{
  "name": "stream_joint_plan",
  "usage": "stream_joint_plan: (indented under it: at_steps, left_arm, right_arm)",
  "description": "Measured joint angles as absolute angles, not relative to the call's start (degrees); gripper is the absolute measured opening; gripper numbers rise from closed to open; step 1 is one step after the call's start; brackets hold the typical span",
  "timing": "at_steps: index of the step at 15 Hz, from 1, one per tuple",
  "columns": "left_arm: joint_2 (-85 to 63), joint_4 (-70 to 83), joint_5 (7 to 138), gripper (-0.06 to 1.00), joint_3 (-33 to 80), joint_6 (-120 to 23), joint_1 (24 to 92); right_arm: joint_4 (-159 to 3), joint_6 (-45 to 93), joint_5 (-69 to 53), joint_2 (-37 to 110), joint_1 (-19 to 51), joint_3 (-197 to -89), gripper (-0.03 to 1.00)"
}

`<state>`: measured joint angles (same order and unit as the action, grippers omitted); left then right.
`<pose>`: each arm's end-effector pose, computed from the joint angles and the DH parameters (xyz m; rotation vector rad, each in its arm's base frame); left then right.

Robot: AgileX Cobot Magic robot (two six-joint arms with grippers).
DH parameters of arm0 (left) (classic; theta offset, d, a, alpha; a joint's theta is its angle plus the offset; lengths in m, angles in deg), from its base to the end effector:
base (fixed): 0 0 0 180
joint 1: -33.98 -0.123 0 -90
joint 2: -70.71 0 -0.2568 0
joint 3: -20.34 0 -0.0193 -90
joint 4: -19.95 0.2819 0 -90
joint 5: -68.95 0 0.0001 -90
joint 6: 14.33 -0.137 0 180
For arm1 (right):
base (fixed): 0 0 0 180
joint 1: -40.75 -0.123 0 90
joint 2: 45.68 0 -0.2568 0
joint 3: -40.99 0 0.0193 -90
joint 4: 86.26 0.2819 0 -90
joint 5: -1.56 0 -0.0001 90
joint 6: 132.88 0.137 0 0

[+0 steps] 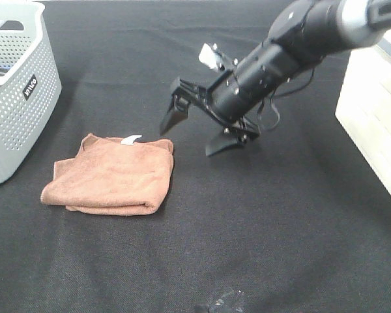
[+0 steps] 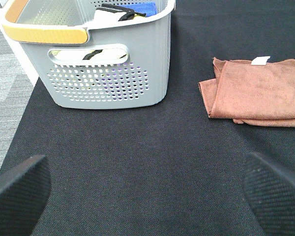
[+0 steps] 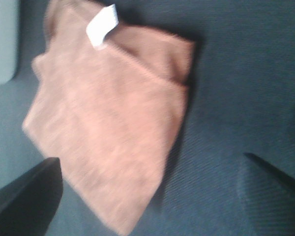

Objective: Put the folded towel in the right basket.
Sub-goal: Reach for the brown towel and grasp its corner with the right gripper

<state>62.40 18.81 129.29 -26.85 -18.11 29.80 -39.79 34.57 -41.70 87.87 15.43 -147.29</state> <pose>0.0905 0.0042 0.2759 -0.0061 2.0222 0.0643 0.3887 0.2593 0.0517 -0.1571 2.8753 0.9275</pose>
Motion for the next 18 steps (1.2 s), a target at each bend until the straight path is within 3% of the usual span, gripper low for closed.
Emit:
stream_joint_plan:
  at_steps: [11,18]
  left_arm:
    - [62.4,19.09,129.29,0.99,-26.85,-18.11,29.8]
    - [62.4,19.44,129.29,0.99,-26.85,-18.11,29.8]
  right_arm:
    - [-31.2,34.86,-37.63,96.24,15.03,-148.66,0.91]
    - [-21.63,34.92,-32.59,102.2,4.48,-155.08,0.86]
